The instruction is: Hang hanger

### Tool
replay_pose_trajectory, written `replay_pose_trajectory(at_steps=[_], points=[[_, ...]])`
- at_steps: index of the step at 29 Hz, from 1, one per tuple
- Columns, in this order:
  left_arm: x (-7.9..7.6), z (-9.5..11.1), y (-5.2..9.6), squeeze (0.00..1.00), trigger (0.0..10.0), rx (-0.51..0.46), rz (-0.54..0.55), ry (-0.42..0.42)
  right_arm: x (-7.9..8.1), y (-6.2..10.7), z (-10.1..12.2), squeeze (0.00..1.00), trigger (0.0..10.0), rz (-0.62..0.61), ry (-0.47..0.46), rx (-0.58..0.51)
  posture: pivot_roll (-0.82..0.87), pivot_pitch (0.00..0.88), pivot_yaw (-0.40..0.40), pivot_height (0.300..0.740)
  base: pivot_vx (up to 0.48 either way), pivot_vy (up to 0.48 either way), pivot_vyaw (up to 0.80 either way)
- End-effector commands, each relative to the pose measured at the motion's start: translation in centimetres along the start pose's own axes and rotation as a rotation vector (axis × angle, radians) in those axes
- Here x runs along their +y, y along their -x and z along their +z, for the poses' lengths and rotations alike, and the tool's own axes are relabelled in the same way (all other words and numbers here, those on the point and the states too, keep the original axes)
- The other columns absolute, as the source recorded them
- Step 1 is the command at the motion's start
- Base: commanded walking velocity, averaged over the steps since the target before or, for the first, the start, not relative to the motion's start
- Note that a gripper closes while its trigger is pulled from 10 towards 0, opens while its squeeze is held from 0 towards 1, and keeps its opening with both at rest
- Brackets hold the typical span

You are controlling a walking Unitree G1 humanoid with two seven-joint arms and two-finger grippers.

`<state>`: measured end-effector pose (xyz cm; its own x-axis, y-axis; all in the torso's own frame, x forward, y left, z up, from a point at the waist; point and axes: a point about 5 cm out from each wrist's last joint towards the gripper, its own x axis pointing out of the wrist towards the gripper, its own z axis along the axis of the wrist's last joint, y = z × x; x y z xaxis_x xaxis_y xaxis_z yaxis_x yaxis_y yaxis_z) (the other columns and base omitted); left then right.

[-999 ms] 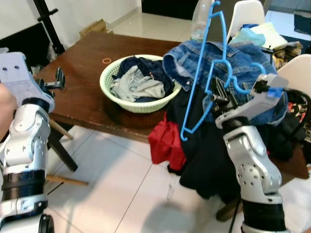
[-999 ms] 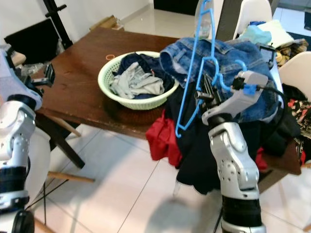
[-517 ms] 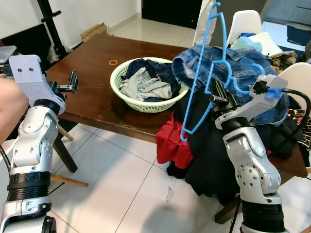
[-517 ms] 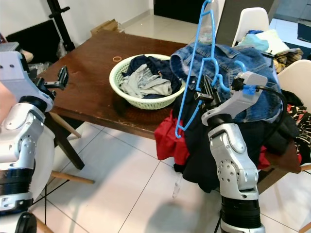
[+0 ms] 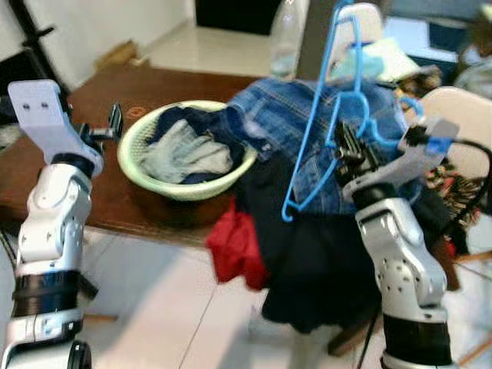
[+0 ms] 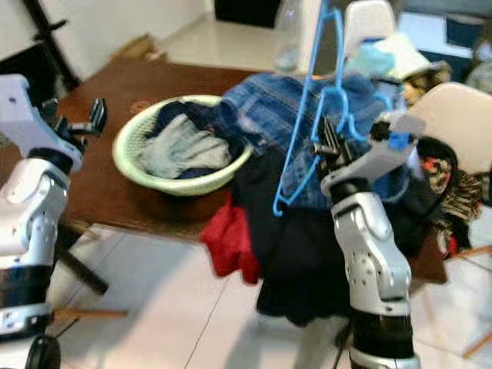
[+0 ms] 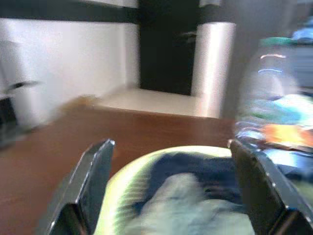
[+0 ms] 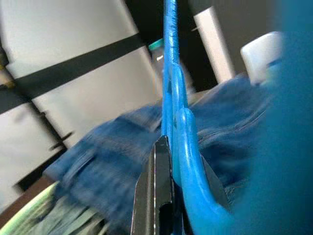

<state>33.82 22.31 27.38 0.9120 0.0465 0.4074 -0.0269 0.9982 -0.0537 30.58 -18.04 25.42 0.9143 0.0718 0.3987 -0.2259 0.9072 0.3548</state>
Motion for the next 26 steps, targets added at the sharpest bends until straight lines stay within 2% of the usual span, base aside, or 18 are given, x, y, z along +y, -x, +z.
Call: replay_pose_trajectory(at_steps=[1, 3, 6, 13, 14, 15, 16, 19, 21, 23, 26], points=[[1.2, 0.3, 0.3, 0.0, 10.0, -0.013, 0.033, -0.007, 0.4, -0.1, 0.0, 0.0, 10.0, 0.014, -0.008, -0.004, 0.08, 0.136, 0.016, 0.74, 0.386, 0.0, 0.0], [1.2, 0.3, 0.3, 0.0, 10.0, -0.013, 0.03, -0.006, 0.4, -0.1, 0.0, 0.0, 10.0, 0.014, -0.007, -0.004, 0.08, 0.136, 0.016, 0.74, 0.386, 0.0, 0.0], [0.9, 0.2, 0.4, 0.0, 10.0, -0.006, 0.018, 0.001, 0.5, -0.1, 0.0, 0.0, 10.0, 0.021, -0.006, -0.003, 0.08, 0.136, 0.016, 0.74, 0.381, 0.0, -0.8], [0.2, -1.2, 0.9, 0.0, 10.0, 0.065, 0.024, 0.047, 0.5, -0.1, 0.1, 0.0, 10.0, 0.024, -0.006, -0.007, 0.08, 0.138, 0.018, 0.74, 0.0, 0.0, 0.0], [-0.2, -1.8, 1.2, 0.0, 10.0, 0.097, 0.011, 0.061, 0.5, -0.1, 0.1, 0.0, 10.0, 0.024, -0.006, -0.005, 0.08, 0.14, 0.018, 0.74, 0.0, 0.0, 0.0], [-1.0, -2.8, 1.6, 0.0, 10.0, 0.169, -0.036, 0.081, 0.5, -0.1, 0.1, 0.0, 10.0, 0.026, -0.005, -0.003, 0.08, 0.14, 0.016, 0.74, 0.0, 0.0, 0.0], [-1.0, -2.8, 1.6, 0.0, 10.0, 0.169, -0.036, 0.081, 0.5, -0.1, 0.1, 0.0, 10.0, 0.026, -0.005, -0.003, 0.08, 0.14, 0.016, 0.74, 0.0, 0.0, 0.0], [-2.6, -4.9, 2.8, 0.0, 10.0, 0.323, -0.155, 0.08, 0.5, -0.1, 0.1, 0.0, 10.0, 0.03, -0.005, 0.004, 0.08, 0.139, 0.013, 0.74, 0.0, 0.0, 0.0], [-2.6, -4.9, 2.8, 0.0, 10.0, 0.323, -0.155, 0.08, 0.5, -0.1, 0.1, 0.0, 10.0, 0.03, -0.005, 0.004, 0.08, 0.139, 0.013, 0.74, 0.0, 0.0, 0.0], [-2.6, -5.9, 3.3, 0.0, 10.0, 0.398, -0.168, 0.037, 0.5, -0.1, 0.0, 0.0, 10.0, 0.033, -0.004, 0.007, 0.08, 0.138, 0.013, 0.74, 0.0, 0.0, 0.0], [-2.2, -6.5, 3.4, 0.0, 10.0, 0.431, -0.141, 0.002, 0.6, -0.2, 0.0, 0.0, 10.0, 0.036, -0.004, 0.008, 0.08, 0.136, 0.012, 0.74, 0.0, 0.0, 0.0]])
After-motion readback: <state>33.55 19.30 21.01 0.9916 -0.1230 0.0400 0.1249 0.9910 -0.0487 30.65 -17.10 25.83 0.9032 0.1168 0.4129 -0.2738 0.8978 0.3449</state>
